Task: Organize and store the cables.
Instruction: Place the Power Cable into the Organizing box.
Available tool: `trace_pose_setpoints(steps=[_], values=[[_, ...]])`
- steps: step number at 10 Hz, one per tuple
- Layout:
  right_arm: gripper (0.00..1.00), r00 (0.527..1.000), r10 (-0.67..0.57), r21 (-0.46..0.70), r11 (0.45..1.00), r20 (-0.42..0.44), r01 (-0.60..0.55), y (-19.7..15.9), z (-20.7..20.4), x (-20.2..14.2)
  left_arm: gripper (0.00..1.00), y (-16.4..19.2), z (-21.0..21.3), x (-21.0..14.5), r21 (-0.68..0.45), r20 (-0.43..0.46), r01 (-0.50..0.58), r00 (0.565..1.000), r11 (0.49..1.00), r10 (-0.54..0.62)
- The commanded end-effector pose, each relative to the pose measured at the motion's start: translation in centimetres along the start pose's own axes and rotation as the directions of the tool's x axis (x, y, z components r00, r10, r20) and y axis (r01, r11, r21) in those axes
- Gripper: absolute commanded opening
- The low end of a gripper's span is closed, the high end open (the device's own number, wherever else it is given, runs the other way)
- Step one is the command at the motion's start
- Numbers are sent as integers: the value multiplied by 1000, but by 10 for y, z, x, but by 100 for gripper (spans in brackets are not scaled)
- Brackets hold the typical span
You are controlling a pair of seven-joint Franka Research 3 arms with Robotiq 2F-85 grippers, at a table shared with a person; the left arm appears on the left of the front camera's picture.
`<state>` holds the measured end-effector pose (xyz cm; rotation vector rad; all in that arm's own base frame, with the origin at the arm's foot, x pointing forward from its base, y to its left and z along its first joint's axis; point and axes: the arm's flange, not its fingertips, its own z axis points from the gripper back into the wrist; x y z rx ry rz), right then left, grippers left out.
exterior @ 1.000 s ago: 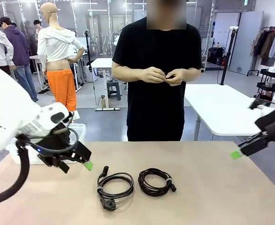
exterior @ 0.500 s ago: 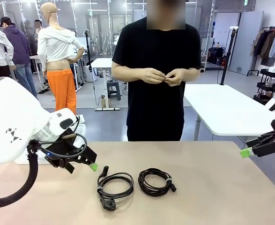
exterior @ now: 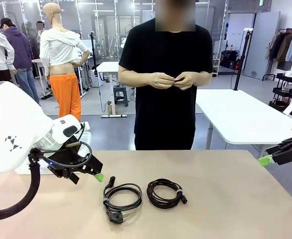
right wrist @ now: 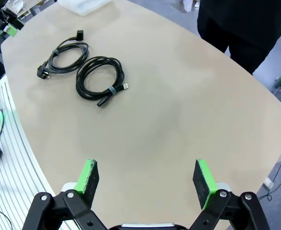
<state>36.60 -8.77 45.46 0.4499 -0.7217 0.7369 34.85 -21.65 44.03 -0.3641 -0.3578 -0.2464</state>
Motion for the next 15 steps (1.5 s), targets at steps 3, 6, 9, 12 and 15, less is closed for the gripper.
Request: trace_pose_setpoints(steps=[3, 6, 9, 12, 15], values=[[100, 988, 114, 44, 992, 107, -120, -11, 21, -16, 99, -12, -11, 0, 50, -19, -18, 1000, 999, 18], [100, 965, 174, 132, 971, 194, -202, -18, 19, -68, 99, -19, -19, 20, 179, -85, -74, 992, 981, 90], [100, 963, 126, 133, 978, 238, -161, -24, 10, -93, 99, -38, -48, 40, 287, -138, -128, 975, 949, 173], [100, 951, 136, 117, 978, 278, -174, -19, 16, -102, 99, -39, -86, 43, 336, -143, -192, 957, 922, 252], [100, 959, 114, 128, 980, 260, -151, -30, 18, -100, 99, -28, -119, 36, 338, -110, -202, 961, 919, 252]])
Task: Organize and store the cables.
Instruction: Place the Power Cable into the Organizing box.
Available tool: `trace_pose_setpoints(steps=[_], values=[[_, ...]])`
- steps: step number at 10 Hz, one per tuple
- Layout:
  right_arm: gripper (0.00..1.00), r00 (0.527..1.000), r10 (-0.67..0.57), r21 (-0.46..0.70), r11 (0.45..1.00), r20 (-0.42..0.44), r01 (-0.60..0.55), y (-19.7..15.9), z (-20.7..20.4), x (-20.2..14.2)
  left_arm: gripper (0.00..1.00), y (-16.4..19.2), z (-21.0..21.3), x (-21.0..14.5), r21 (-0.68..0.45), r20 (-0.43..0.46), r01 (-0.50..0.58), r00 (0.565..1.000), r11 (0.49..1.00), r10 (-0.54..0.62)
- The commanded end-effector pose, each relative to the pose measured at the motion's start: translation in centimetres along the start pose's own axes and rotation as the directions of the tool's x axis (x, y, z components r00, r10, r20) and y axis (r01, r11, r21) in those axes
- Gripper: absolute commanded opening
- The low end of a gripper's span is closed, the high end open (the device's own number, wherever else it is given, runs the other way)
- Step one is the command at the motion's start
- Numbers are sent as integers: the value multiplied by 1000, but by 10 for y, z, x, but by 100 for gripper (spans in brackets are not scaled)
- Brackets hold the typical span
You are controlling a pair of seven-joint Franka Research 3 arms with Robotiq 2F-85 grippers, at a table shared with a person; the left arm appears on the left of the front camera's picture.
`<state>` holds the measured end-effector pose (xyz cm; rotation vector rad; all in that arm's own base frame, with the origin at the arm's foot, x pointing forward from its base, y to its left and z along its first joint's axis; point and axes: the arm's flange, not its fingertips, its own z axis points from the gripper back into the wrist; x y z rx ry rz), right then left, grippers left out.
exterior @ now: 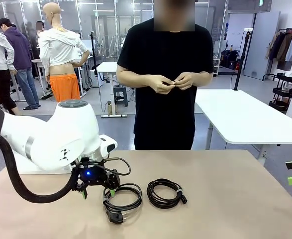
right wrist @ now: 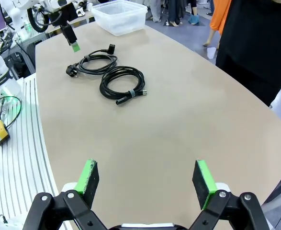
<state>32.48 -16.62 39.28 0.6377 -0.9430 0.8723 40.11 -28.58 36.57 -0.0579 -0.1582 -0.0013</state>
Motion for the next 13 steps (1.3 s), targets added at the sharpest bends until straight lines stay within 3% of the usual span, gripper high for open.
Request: trace_pose_setpoints(steps=[1, 8, 9, 11, 12, 13], values=[[100, 1000, 1, 2, 1000, 5, -1, -2, -5, 0, 99, -8, -18, 6, -9, 36, -28, 999, 1000, 28], [100, 1000, 1, 2, 1000, 5, -1, -2, -5, 0, 99, -4, -59, 25, 11, 1, -196, 981, 981, 196], [100, 1000, 1, 2, 1000, 5, -1, -2, -5, 0, 84, -7, -60, 25, 21, -10, -194, 981, 981, 194], [100, 1000, 1, 2, 1000, 5, -1, -2, -5, 0, 24, -6, -62, 24, 31, -12, -192, 981, 981, 193], [100, 1000, 1, 2, 1000, 5, -1, -2, -5, 0, 0, -6, -63, 24, 35, -19, -196, 980, 980, 197], [100, 1000, 1, 2, 1000, 5, -1, -2, -5, 0, 0, -7, -62, 23, 36, -17, -193, 981, 981, 194]])
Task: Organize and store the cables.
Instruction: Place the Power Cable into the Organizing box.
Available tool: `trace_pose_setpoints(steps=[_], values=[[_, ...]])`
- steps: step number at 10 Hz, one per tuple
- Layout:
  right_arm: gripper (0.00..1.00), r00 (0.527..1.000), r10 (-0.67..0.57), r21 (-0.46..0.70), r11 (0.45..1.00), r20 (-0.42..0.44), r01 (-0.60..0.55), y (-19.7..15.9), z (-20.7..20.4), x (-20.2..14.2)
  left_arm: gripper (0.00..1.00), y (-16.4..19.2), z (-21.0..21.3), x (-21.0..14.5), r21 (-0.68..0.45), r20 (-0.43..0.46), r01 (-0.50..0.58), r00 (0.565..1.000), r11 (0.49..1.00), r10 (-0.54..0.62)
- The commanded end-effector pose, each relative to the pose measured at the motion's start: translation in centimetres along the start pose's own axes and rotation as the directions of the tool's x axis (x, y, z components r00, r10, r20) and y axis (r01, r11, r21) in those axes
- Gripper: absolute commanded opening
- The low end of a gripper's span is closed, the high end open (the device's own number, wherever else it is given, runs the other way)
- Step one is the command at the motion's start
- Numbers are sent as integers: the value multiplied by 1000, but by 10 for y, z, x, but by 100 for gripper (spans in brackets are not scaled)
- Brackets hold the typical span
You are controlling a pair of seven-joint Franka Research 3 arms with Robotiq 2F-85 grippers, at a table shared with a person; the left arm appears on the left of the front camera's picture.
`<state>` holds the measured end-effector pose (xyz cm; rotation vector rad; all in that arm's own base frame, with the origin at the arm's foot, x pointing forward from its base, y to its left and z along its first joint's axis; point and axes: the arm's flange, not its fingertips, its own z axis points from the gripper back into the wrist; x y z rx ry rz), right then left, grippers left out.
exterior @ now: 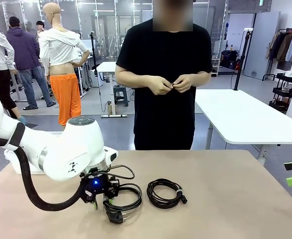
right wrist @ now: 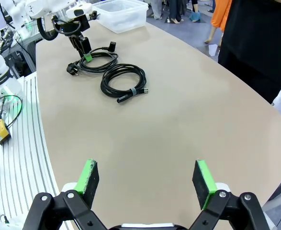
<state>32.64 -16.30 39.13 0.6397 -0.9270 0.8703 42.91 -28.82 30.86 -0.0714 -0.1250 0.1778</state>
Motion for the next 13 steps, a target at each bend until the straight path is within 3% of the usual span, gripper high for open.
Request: trace_pose_setpoints(steps=[1, 2, 6, 8, 10, 13], values=[[100, 1000, 9, -3, 1000, 17, -9, -2, -1, -1, 0, -8, 0, 3, 32, 10, -15, 1000, 999, 15], [100, 1000, 9, -3, 1000, 17, -9, -2, -1, -1, 3, -8, 1, 2, 31, 11, -10, 1000, 999, 10], [100, 1000, 9, -3, 1000, 17, -9, -2, -1, -1, 0, 1, 16, 5, 13, 23, 2, 1000, 1000, -2], [100, 1000, 9, -3, 1000, 17, -9, -2, -1, -1, 0, 9, 51, 13, -23, 41, 123, 992, 992, -122], [100, 1000, 9, -3, 1000, 17, -9, -2, -1, -1, 0, 22, 100, 20, -4, 119, 253, 961, 967, -251], [100, 1000, 9, -3, 1000, 17, -9, -2, -1, -1, 0, 28, 136, 20, 6, 183, 304, 936, 953, -300]])
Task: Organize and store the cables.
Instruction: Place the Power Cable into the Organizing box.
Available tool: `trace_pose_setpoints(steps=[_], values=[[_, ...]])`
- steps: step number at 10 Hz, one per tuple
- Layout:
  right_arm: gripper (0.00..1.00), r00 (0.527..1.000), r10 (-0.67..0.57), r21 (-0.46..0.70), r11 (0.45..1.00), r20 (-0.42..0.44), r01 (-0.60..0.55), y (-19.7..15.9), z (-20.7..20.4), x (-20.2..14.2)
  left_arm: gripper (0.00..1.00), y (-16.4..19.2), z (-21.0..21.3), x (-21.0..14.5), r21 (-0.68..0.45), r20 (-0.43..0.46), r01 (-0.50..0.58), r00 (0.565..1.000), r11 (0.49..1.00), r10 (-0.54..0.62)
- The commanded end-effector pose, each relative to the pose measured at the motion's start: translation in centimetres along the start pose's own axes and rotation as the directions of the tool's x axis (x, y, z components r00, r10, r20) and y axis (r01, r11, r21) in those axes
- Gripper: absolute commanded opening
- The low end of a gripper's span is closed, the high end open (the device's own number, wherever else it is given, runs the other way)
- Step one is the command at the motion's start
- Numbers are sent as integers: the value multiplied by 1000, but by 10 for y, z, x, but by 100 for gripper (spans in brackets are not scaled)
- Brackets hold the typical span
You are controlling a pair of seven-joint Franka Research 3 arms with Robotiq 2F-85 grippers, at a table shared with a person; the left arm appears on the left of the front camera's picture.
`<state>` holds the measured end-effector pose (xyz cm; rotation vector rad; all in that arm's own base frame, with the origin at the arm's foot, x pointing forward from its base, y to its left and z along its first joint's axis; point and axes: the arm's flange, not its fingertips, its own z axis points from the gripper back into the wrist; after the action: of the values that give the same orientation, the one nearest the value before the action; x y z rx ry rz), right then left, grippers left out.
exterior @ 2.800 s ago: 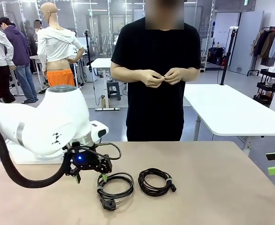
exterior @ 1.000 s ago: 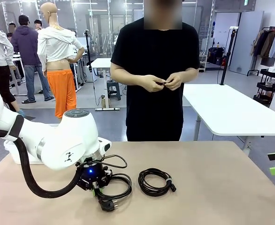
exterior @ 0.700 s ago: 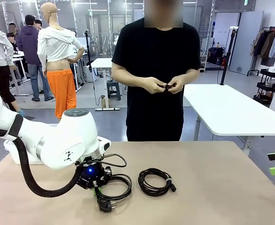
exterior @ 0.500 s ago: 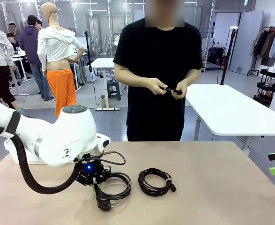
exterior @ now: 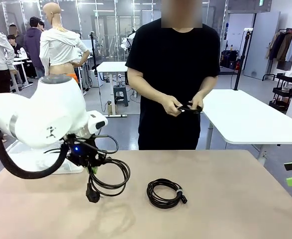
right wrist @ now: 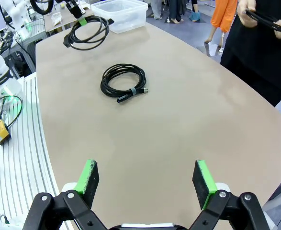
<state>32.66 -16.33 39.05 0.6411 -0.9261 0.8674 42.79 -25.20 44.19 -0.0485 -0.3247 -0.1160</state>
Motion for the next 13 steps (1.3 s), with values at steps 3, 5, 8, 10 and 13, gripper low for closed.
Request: trace_pose_setpoints(steps=[3, 5, 8, 10, 13], values=[[100, 1000, 12, -3, 1000, 17, -12, -1, -1, 0, 0, 1, 7, 1, -1, 14, 5, 1000, 1000, -5], [100, 1000, 12, -3, 1000, 17, -12, -1, -1, 0, 0, 1, 7, 1, -1, 14, 5, 1000, 1000, -5], [100, 1000, 12, -3, 1000, 17, -12, -1, -1, 0, 0, 1, 7, 1, -1, 14, 5, 1000, 1000, -5], [100, 1000, 12, -3, 1000, 17, -12, -1, -1, 0, 16, 18, 12, 13, 2, 45, 9, 999, 1000, -9], [100, 1000, 12, -3, 1000, 17, -12, -1, -1, 0, 16, 91, 49, 53, -93, 104, 93, 991, 991, -83]])
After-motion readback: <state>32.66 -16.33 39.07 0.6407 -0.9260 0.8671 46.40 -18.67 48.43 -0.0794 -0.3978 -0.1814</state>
